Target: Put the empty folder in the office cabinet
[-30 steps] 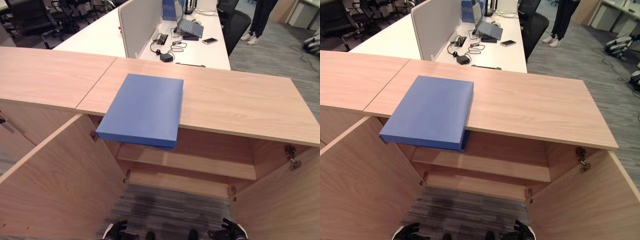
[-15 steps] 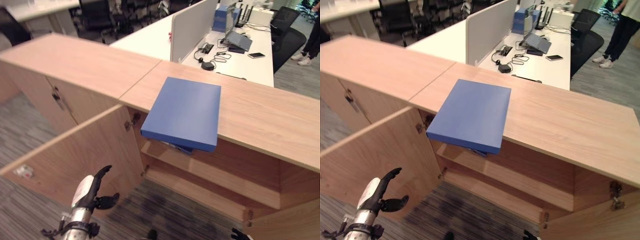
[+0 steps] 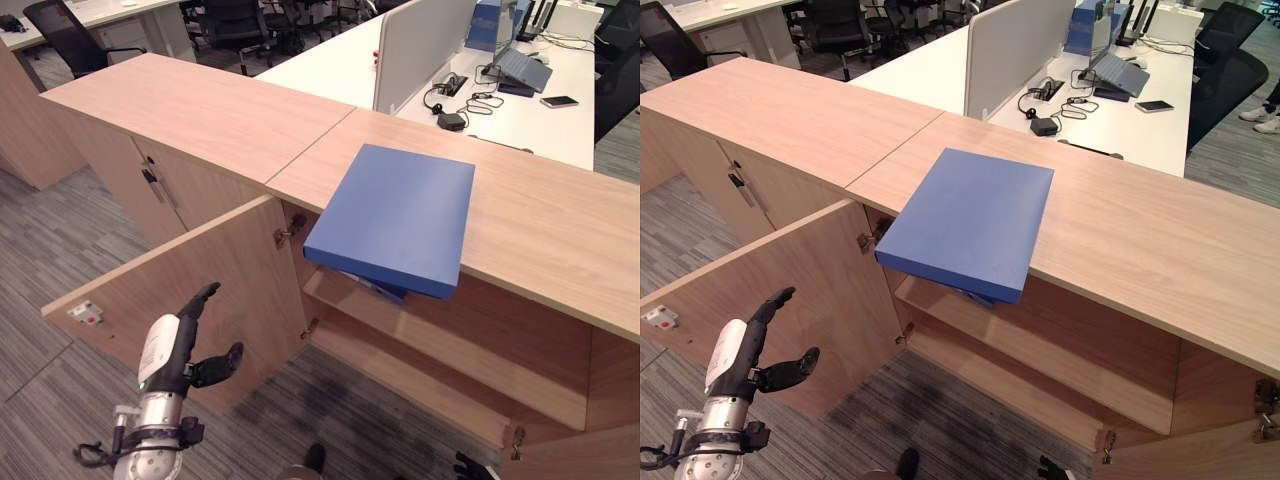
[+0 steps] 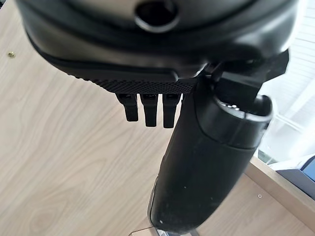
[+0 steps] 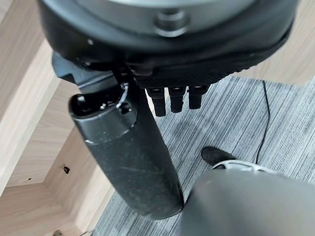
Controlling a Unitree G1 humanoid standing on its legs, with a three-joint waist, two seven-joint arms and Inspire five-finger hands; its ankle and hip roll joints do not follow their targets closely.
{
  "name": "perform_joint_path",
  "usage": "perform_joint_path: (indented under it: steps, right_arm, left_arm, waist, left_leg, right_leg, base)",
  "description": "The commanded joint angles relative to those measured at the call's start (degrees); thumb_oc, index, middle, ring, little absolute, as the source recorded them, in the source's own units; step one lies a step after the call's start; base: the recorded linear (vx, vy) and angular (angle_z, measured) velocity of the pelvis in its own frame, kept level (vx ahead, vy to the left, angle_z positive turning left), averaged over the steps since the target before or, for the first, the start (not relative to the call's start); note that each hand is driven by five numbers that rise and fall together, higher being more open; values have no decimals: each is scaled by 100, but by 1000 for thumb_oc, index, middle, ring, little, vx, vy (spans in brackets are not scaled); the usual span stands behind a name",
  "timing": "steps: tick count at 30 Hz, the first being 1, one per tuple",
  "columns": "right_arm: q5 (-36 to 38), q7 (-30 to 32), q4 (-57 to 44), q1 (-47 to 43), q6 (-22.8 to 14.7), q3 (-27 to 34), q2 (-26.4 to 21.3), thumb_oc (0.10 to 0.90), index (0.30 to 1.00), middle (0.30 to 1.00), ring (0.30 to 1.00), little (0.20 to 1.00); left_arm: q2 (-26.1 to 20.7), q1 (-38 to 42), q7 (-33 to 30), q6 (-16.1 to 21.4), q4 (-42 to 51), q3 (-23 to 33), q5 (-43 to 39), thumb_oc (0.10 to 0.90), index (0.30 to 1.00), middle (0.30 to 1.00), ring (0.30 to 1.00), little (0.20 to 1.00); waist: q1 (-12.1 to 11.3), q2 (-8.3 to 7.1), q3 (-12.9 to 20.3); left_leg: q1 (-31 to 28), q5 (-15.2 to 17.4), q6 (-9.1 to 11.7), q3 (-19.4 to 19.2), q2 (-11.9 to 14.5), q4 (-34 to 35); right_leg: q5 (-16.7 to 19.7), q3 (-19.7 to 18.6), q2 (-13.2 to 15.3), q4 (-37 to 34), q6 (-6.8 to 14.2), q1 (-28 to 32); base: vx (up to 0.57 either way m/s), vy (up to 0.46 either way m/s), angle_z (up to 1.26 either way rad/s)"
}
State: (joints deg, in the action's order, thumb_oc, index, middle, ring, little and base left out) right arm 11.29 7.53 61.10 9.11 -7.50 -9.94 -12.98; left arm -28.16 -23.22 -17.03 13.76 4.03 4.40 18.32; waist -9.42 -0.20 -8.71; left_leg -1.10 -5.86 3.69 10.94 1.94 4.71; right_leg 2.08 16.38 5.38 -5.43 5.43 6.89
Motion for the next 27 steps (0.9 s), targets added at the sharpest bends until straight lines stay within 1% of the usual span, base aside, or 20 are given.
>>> perform_joint_path:
  steps: [1, 2, 3, 4, 5, 6, 7, 8, 14, 15, 16, 19, 24, 27]
  right_arm:
    - [-14, 112, -100, -392, -230, -126, -262, 800, 900, 900, 900, 900]
    - [-14, 111, -99, -393, -231, -126, -257, 800, 900, 900, 900, 900]
    - [3, 101, -81, -375, -244, -131, -258, 800, 900, 900, 900, 900]
    - [4, 101, -79, -377, -245, -132, -251, 800, 900, 900, 900, 900]
    - [29, 77, -78, -358, -266, -150, -255, 800, 900, 900, 900, 900]
    - [30, 76, -78, -358, -266, -150, -250, 800, 900, 900, 900, 900]
    - [28, 65, -73, -367, -270, -193, -241, 800, 900, 900, 900, 900]
    - [20, 66, -72, -364, -273, -208, -243, 800, 900, 900, 900, 900]
    - [-3, 49, -93, -417, -269, -287, -221, 800, 900, 900, 900, 900]
    - [-25, 39, -125, -437, -274, -342, -231, 800, 900, 900, 900, 900]
    - [-25, 39, -126, -439, -274, -339, -229, 800, 900, 900, 900, 900]
    - [-82, 24, -167, -432, -285, -418, -229, 800, 900, 900, 900, 900]
    - [-126, 30, -175, -421, -274, -446, -237, 800, 900, 900, 900, 900]
    - [-150, 13, -151, -414, -258, -477, -259, 800, 900, 900, 900, 900]
  left_arm:
    - [-332, 621, -470, 501, 940, 479, 94, 800, 900, 900, 900, 900]
    - [-334, 618, -472, 498, 947, 482, 101, 800, 900, 900, 900, 900]
    - [-494, 667, -562, 534, 1092, 571, 337, 800, 900, 900, 900, 900]
    - [-497, 664, -569, 533, 1095, 573, 349, 800, 900, 900, 900, 900]
    - [-701, 753, -634, 581, 1270, 624, 566, 800, 900, 900, 900, 900]
    - [-704, 750, -634, 578, 1276, 627, 569, 800, 900, 900, 900, 900]
    - [-866, 850, -673, 600, 1445, 641, 725, 800, 900, 900, 900, 900]
    - [-904, 894, -687, 597, 1486, 633, 764, 800, 900, 900, 900, 900]
    - [-1148, 1195, -778, 568, 1699, 472, 1146, 800, 900, 900, 900, 900]
    - [-1302, 1326, -807, 573, 1804, 404, 1337, 800, 900, 900, 900, 900]
    - [-1305, 1335, -814, 571, 1798, 396, 1346, 800, 900, 900, 900, 900]
    - [-1519, 1593, -812, 618, 1988, 234, 1566, 800, 900, 900, 900, 900]
    - [-1709, 1817, -794, 625, 2061, 93, 1713, 800, 900, 900, 900, 900]
    - [-1877, 2102, -728, 653, 2094, -130, 1783, 800, 900, 900, 900, 900]
  waist:
    - [86, -187, -149]
    - [86, -192, -150]
    - [91, -182, -139]
    - [91, -188, -140]
    - [103, -183, -126]
    - [101, -188, -127]
    - [124, -179, -114]
    - [135, -173, -107]
    - [205, -158, -94]
    - [251, -147, -83]
    - [245, -149, -85]
    - [337, -128, -53]
    - [418, -106, -25]
    - [533, -74, 11]
  left_leg:
    - [-502, 760, -91, -135, -194, 3]
    - [-503, 761, -90, -135, -194, 2]
    - [-508, 769, -84, -133, -190, 8]
    - [-508, 771, -83, -133, -190, 7]
    - [-519, 777, -76, -134, -188, 10]
    - [-519, 778, -76, -134, -187, 10]
    - [-531, 789, -71, -146, -181, 14]
    - [-538, 791, -69, -156, -180, 13]
    - [-575, 819, -70, -182, -172, 21]
    - [-584, 829, -72, -215, -167, 24]
    - [-585, 831, -72, -218, -167, 24]
    - [-628, 860, -85, -281, -163, 29]
    - [-681, 899, -92, -338, -163, 29]
    - [-718, 923, -100, -417, -156, 29]
  right_leg:
    - [-346, 200, -6, 43, 197, 104]
    - [-346, 200, -6, 43, 197, 105]
    - [-352, 204, -7, 43, 199, 103]
    - [-352, 204, -7, 43, 199, 103]
    - [-354, 200, -10, 43, 206, 102]
    - [-354, 200, -11, 43, 206, 102]
    - [-360, 190, -11, 43, 211, 107]
    - [-363, 189, -11, 43, 212, 112]
    - [-374, 151, -23, 43, 214, 124]
    - [-371, 125, -21, 43, 221, 119]
    - [-371, 123, -21, 43, 222, 118]
    - [-373, 73, -27, 43, 222, 125]
    - [-373, -4, -40, 43, 231, 138]
    - [-365, -67, -40, 43, 237, 138]
  base:
    - [-2, -1, 5]
    - [-4, -3, 5]
    - [-1, -3, 3]
    - [-1, -8, 3]
    - [0, 0, 0]
    - [0, 0, 0]
    - [0, 0, 0]
    - [0, 0, 0]
    - [0, 0, 0]
    - [0, 0, 0]
    - [0, 0, 0]
    - [5, 8, -9]
    - [9, 6, -16]
    - [19, 11, -10]
